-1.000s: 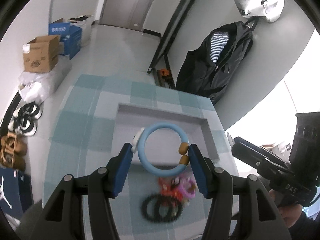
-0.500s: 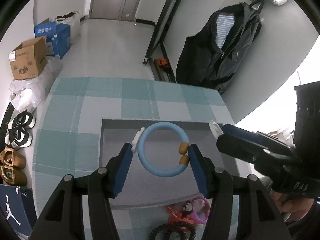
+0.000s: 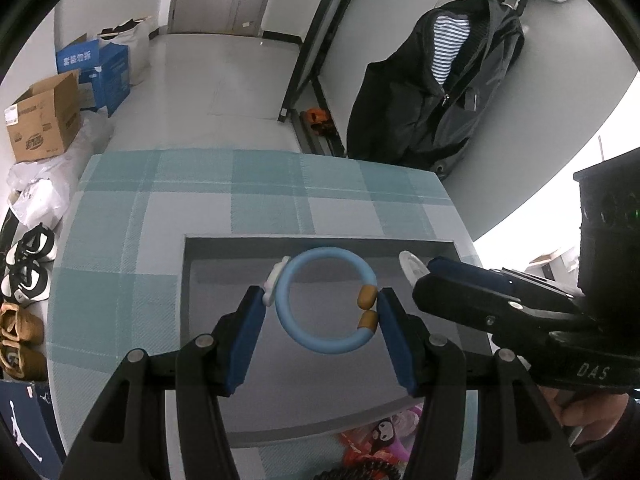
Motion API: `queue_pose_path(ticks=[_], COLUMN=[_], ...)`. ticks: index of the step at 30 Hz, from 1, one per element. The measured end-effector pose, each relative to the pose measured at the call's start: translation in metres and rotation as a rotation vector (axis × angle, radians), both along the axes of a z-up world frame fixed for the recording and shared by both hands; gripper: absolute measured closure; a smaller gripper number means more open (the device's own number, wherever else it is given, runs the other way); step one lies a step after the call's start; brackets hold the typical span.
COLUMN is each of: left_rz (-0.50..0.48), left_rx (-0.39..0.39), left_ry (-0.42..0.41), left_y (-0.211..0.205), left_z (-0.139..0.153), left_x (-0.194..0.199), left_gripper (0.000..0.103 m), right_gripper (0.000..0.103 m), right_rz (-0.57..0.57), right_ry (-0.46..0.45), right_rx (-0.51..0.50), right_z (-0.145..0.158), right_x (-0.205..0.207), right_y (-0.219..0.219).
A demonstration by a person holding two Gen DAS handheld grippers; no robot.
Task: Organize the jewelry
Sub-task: 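Carry the bangle and badge into the grey box and open both grippers, then grasp the pink ring bracelet with the right gripper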
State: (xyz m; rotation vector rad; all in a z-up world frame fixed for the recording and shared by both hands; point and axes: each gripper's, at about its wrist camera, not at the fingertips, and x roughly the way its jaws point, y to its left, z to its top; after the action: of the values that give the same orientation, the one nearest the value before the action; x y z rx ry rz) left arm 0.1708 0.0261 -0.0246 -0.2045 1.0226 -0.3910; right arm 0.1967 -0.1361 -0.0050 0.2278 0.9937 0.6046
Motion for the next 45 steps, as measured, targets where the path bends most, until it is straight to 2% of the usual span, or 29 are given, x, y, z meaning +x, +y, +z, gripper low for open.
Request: queue_pose_path(ticks=[3,8,11,15,21,23,27,30,32,35,38,42,45], left_rz=[-0.002,-0.023,-0.004,0.018,0.063,0.093,0.129,0.149,0.170,0.187,0.203,0.228,0.223], left_rx=[-0.001,-0.056,-0.089,-0.102,-0.048,-0.023,0.037,0.070,0.121,0.128,0.149,0.130,0.099], left_ry=[0.003,0.020,0.021,0.000,-0.067,-0.074,-0.110,-0.130,-0.146,-0.144,-0.134,-0.103,-0.071], left_y=[-0.001,-0.002,0.003,0.008,0.008,0.008,0.004,0.002,-0.001,-0.001,0.000,0.005,0.009], left_z=[0.000,0.003,0.003,0.009,0.024,0.025,0.030,0.030,0.029,0.026,0.024,0.015,0.006], left_x=[0.001,0.006,0.004,-0.007,-0.034,-0.042,-0.057,-0.070,-0.079,-0.089,-0.100,-0.116,-0.121], left_gripper=[0.050,0.048,0.046,0.046,0.042,0.038,0.037,0.037,0.036,0.025,0.025,0.024,0.024], right_gripper=[0.061,0.060,0.051,0.047,0.031,0.030,0.019,0.017,0.015,0.012,0.010,0.008,0.008], right_rz=[-0.013,-0.039,-0.059,-0.092,-0.134,-0.143,-0.157,-0.156,-0.155,-0.142,-0.134,-0.102,-0.091], right_ry=[0.005,-0.014,-0.047,-0.080,-0.116,-0.124,-0.152,-0.165,-0.166,-0.168,-0.147,-0.135,-0.077], right_rx=[-0.005,-0.004,0.001,0.022,0.028,0.031,0.030,0.037,0.036,0.038,0.032,0.034,0.017], right_z=[-0.002,0.005,0.014,0.026,0.034,0.037,0.043,0.045,0.045,0.042,0.037,0.027,0.011], right_x=[0.000,-0.003,-0.008,-0.018,-0.037,-0.043,-0.057,-0.067,-0.073,-0.083,-0.088,-0.102,-0.108], right_y=[0.000,-0.007,-0.015,-0.029,-0.045,-0.049,-0.052,-0.055,-0.055,-0.055,-0.054,-0.051,-0.045])
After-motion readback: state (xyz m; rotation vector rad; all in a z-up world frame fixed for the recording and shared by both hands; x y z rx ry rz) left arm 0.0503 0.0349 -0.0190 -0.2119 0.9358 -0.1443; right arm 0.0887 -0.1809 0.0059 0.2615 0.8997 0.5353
